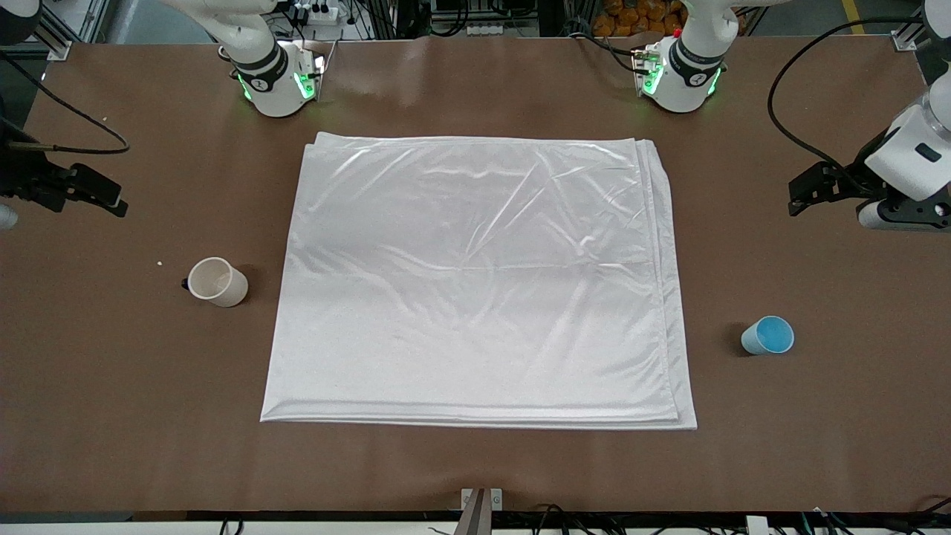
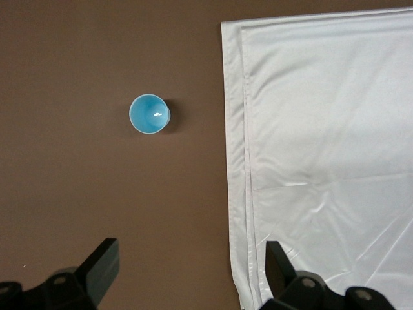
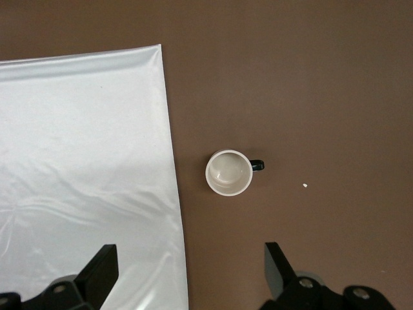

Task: Place blue cup into white mug on cloth

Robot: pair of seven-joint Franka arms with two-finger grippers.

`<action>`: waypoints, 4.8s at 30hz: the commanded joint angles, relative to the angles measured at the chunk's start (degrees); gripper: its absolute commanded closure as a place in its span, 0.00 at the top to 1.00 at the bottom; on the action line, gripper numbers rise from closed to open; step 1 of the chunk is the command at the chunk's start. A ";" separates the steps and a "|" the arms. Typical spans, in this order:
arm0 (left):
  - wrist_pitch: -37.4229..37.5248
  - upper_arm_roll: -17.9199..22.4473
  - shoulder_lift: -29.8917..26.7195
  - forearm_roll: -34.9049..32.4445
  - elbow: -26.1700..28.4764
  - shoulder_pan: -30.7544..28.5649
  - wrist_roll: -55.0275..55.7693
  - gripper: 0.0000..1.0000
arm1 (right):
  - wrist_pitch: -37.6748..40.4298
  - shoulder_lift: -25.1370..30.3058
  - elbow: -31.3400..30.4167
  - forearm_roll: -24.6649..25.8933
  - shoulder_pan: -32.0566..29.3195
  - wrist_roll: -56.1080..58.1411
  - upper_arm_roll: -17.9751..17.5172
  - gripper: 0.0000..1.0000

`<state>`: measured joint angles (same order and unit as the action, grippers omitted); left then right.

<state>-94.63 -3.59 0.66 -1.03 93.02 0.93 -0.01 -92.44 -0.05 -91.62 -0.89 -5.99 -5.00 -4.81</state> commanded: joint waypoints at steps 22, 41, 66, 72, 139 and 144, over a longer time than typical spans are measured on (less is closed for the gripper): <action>0.24 0.95 10.67 -4.86 -2.23 -4.44 -5.00 1.00 | -13.38 1.63 -14.02 0.54 -2.54 10.89 0.42 1.00; -11.62 0.95 26.14 -10.13 -2.67 -7.70 -5.09 1.00 | -24.10 0.93 -23.51 1.15 -4.56 31.54 0.42 1.00; -22.97 1.22 38.45 -10.66 -9.08 -9.19 -5.18 1.00 | -32.80 -8.21 -26.77 1.59 -8.78 67.48 0.51 1.00; -26.66 1.13 40.38 -10.49 -9.08 -9.98 -5.18 1.00 | -35.35 -11.90 -26.77 1.59 -9.66 76.53 0.42 1.00; -14.54 -5.02 30.37 -0.91 -9.08 -9.45 4.22 0.00 | -56.62 -24.47 -32.39 5.55 -11.50 113.11 0.33 0.79; -13.04 -6.78 29.23 -0.90 -9.08 -9.37 6.86 0.00 | -56.71 -24.56 -32.30 5.55 -11.68 113.11 0.33 0.52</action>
<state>-109.68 -8.78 32.00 -3.06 83.26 -8.53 4.04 -148.10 -24.60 -123.58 3.66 -16.52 107.22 -3.84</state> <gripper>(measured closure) 0.952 0.273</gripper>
